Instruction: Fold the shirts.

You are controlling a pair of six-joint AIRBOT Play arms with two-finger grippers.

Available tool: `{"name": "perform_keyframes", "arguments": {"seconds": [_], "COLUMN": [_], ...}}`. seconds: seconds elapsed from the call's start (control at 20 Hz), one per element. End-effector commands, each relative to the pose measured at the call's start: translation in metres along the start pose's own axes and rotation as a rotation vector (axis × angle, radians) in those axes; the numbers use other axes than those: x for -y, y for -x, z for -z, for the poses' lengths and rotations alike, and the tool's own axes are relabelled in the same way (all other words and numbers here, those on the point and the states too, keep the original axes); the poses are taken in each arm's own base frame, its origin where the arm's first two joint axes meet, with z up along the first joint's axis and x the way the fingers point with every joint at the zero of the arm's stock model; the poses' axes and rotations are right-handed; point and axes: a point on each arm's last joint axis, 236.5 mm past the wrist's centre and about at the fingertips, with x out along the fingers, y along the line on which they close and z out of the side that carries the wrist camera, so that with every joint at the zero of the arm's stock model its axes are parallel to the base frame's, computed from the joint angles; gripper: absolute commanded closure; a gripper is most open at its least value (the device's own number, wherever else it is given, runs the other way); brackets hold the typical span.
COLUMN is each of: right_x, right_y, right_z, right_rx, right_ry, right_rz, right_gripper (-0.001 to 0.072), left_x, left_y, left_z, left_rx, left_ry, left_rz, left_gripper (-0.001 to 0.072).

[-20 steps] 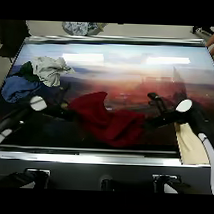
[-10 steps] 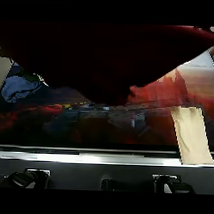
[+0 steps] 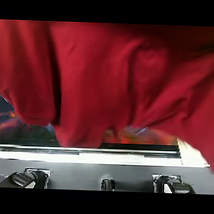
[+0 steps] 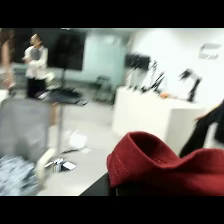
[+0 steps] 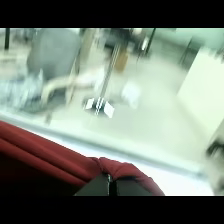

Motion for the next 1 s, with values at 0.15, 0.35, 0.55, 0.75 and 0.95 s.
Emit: {"name": "perform_keyframes", "arguments": {"seconds": [0.15, 0.35, 0.55, 0.75, 0.95], "right_x": [-0.063, -0.112, -0.16, -0.182, -0.147], "right_y": [-0.099, -0.215, -0.27, -0.273, -0.249], "right_z": [0.223, 0.326, 0.385, 0.421, 0.395], "right_rx": [-0.833, -0.892, -0.909, -0.986, -0.952], "right_ry": [-0.045, -0.198, -0.406, -0.475, -0.334], "right_rz": [-0.286, -0.365, -0.437, -0.476, -0.554], "right_gripper": [0.0659, 0.0659, 0.0658, 0.0658, 0.0011], "left_x": [-0.082, -0.115, -0.123, -0.097, -0.098], "left_y": [-0.131, -0.205, -0.203, -0.154, -0.092], "left_z": [0.171, 0.334, 0.46, 0.551, 0.563], "left_rx": [-0.399, -0.658, -0.938, -1.277, -1.552], "left_ry": [-0.106, -0.117, -0.064, 0.041, 0.014], "left_rz": [-0.222, -0.248, -0.255, -0.223, -0.225], "left_gripper": [0.0679, 0.0678, 0.0676, 0.0661, -0.0006]}}
